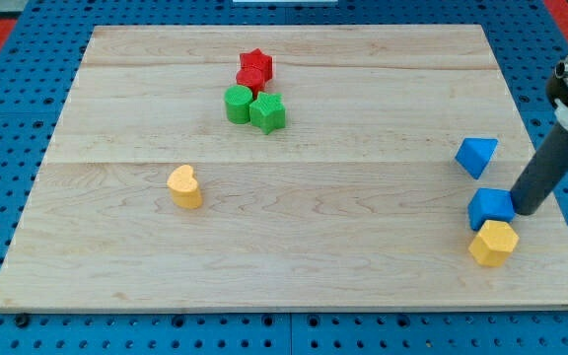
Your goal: Move the blue triangle above the blue cube
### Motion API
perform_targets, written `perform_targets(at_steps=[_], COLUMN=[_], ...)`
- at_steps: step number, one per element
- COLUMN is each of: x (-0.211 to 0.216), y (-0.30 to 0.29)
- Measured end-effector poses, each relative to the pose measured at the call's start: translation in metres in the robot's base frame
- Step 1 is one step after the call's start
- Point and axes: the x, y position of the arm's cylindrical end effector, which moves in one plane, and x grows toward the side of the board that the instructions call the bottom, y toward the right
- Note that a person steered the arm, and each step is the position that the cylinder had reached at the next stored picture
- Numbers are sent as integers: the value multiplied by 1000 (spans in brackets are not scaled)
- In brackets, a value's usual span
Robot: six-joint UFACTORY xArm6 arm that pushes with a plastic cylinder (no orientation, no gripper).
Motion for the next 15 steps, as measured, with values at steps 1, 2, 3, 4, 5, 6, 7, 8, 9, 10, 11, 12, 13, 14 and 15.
perform_targets(at_steps=[1, 2, 3, 4, 5, 6, 7, 8, 9, 10, 11, 12, 13, 14, 15], x=[-8, -31, -74, -82, -83, -82, -72, -68, -112, -126, -107, -91, -83, -70, -44], y=[5, 59, 56, 24, 9, -7, -8, -8, 5, -30, -34, -17, -12, -11, -19])
